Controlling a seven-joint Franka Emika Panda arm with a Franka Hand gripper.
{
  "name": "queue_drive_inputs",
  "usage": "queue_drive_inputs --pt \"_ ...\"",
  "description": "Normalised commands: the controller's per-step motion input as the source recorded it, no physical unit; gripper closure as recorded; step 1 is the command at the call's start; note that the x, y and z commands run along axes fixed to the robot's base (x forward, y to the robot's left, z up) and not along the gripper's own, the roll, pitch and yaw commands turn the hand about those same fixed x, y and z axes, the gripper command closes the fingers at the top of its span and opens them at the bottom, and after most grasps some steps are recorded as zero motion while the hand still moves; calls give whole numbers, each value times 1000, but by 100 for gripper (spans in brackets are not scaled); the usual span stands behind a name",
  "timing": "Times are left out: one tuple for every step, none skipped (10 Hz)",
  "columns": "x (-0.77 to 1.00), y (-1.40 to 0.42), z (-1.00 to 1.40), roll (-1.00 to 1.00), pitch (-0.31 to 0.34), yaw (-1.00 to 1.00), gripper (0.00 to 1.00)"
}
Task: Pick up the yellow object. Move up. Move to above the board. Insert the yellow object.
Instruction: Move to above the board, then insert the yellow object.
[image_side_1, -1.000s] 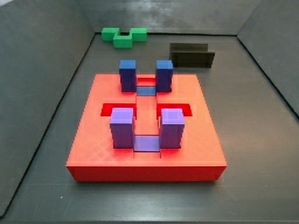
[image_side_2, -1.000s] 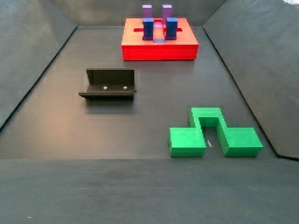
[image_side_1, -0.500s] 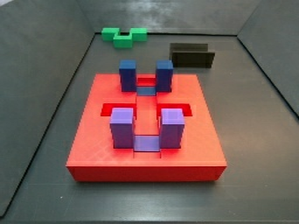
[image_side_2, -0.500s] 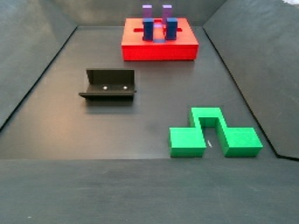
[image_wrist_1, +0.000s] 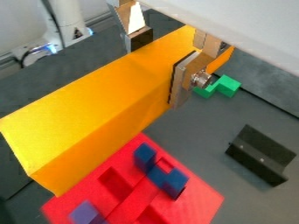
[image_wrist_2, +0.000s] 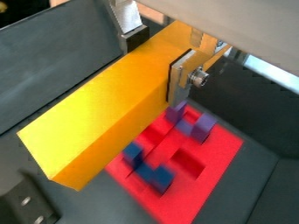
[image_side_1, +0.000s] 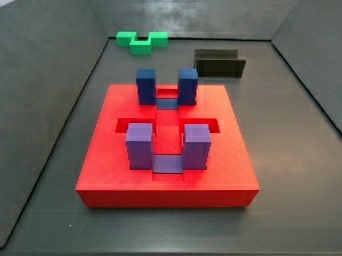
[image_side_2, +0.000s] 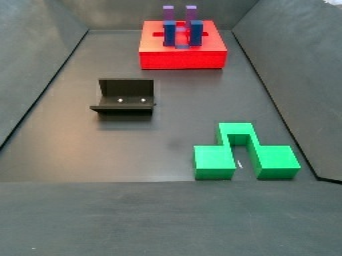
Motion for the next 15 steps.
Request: queue_drive_inputs --pt "83 -180 46 4 147 1 100" --pt "0 0 -17 0 0 0 100" --pt "0 0 -200 -27 -3 0 100" --pt "0 0 -666 -6 -73 0 100" --pt "0 -74 -1000 61 -123 51 100" --pt "0 -71 -1000 86 -107 94 100" --pt "0 -97 -983 140 -76 166 100" --pt "0 -211 -863 220 -36 211 100" --pt "0 -317 -743 291 -4 223 100" --pt "0 -329 -734 296 0 214 100" --pt "0 -306 -691 317 0 211 100" --pt "0 -306 -697 316 0 183 100" --pt "-63 -166 -731 171 0 0 100" --pt "0 14 -560 -43 -106 -46 100" --pt "46 160 -526 -147 -183 -86 100"
